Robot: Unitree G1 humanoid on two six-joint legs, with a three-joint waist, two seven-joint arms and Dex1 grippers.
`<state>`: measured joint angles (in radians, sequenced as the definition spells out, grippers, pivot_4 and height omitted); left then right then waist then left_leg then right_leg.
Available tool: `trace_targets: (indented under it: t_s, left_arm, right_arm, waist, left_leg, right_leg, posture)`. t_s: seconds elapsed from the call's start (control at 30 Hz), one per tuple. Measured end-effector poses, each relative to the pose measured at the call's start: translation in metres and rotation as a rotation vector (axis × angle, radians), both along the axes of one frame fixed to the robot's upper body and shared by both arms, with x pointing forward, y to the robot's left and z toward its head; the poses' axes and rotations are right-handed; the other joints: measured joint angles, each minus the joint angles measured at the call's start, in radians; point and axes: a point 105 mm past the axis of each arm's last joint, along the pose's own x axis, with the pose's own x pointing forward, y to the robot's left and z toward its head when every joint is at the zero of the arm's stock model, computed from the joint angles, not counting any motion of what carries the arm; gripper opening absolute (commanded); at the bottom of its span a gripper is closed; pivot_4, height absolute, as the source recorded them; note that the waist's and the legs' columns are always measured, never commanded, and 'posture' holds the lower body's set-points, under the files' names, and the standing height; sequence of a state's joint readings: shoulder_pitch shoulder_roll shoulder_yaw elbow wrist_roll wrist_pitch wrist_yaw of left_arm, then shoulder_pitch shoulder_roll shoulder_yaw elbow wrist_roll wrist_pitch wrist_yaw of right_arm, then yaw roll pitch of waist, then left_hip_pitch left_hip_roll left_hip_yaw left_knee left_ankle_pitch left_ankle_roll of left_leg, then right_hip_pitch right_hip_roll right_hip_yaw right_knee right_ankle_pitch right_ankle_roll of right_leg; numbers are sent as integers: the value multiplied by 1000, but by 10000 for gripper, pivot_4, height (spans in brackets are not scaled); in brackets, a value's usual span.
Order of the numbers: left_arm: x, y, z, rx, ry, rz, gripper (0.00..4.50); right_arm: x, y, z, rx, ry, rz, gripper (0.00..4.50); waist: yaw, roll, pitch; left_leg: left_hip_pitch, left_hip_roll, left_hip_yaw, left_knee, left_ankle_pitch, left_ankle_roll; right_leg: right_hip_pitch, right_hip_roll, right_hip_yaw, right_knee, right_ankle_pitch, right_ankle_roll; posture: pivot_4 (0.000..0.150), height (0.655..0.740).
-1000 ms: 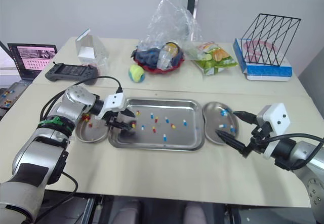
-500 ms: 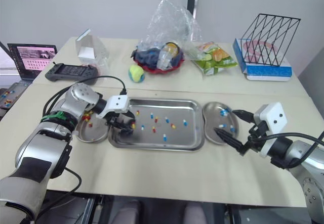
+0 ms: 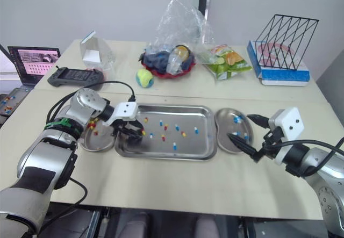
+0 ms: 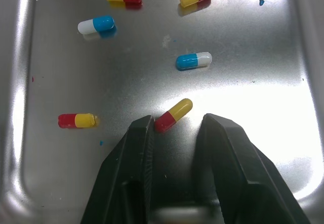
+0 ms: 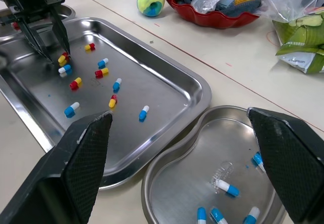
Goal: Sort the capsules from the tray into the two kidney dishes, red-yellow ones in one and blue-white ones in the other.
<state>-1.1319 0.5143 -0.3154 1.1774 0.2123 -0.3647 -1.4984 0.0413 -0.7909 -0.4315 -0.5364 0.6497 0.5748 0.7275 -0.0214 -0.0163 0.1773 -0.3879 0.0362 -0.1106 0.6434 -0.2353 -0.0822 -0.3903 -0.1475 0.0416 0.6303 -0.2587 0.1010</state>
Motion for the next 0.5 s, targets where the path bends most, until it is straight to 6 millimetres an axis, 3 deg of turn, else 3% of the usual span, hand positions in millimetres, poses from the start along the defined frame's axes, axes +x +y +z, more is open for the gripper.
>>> trace_targets:
  t_s: [0.5]
  left_arm:
    - [-1,-2,1,-6,5,-18,16393]
  right_arm:
    - [4,1,-2,7,5,-2,45000]
  waist:
    - [0,0,0]
  left_leg:
    - [0,0,0,0,0,0]
  right_leg:
    - [0,0,0,0,0,0]
  posture:
    - [1500,7380]
